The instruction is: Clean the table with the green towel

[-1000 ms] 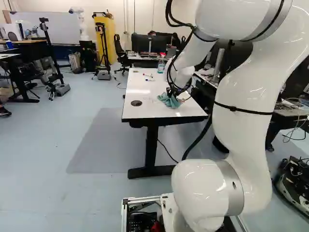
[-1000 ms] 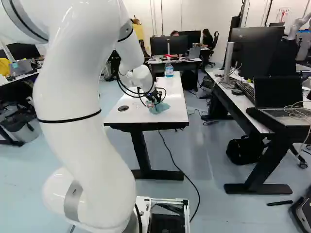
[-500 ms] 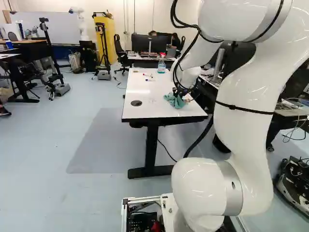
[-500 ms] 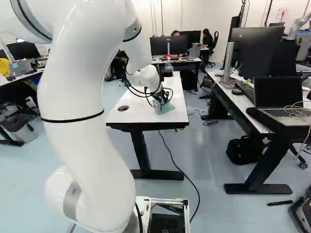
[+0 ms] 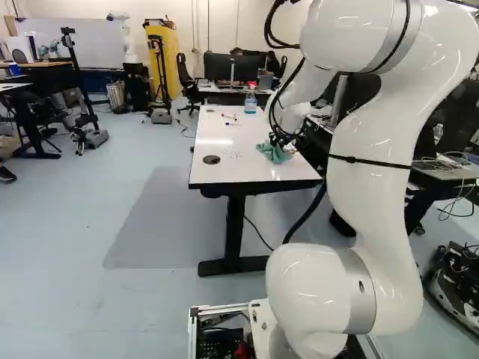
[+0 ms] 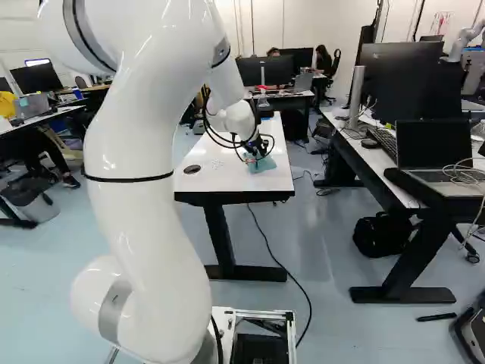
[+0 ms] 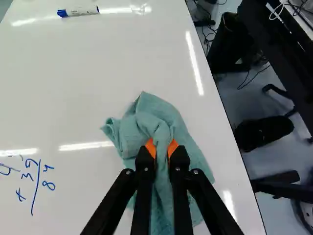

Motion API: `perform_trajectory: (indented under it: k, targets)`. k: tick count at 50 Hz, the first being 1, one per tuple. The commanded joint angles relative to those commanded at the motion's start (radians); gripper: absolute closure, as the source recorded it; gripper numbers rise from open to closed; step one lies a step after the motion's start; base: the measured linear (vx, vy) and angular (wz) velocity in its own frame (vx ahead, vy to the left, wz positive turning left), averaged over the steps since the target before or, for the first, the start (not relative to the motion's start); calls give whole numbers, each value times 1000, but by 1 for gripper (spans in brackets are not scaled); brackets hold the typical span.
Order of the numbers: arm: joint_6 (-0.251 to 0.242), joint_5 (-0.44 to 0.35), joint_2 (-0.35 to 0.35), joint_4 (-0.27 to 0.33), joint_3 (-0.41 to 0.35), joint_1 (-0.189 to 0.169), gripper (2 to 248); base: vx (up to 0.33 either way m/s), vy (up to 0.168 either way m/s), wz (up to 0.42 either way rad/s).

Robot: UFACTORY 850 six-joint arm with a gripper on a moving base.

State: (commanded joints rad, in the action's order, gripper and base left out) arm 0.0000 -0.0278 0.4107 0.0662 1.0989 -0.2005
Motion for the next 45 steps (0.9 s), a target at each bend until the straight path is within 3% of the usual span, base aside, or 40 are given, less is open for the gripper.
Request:
perform_trajectory:
  k: [23, 45]
  targets:
    - [0, 0, 57, 0, 73, 52, 204, 0, 0, 0]
    - [0, 0, 42, 0, 54, 112, 204, 0, 0, 0]
